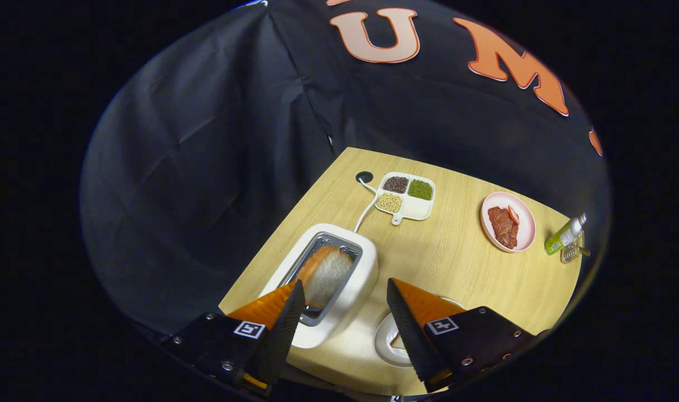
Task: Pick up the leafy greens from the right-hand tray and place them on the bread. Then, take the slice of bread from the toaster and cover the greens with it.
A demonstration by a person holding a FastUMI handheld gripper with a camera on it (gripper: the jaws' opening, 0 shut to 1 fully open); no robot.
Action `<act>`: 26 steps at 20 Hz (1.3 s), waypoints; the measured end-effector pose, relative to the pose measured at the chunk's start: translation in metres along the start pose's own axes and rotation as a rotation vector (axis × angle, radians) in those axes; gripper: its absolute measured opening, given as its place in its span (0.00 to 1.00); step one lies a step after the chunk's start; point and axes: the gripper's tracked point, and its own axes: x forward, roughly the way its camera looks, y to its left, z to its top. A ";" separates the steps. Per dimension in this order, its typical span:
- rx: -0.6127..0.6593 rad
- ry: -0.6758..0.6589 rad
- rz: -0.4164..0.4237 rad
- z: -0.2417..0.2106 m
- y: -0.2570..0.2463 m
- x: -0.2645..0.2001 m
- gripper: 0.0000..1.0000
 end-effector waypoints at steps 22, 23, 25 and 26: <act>0.112 0.310 -0.172 -0.032 0.008 0.064 0.36; 0.137 0.312 -0.148 -0.033 0.013 0.068 0.27; 0.144 0.301 -0.137 -0.030 0.013 0.067 0.19; 0.140 0.295 -0.132 -0.030 0.012 0.067 0.18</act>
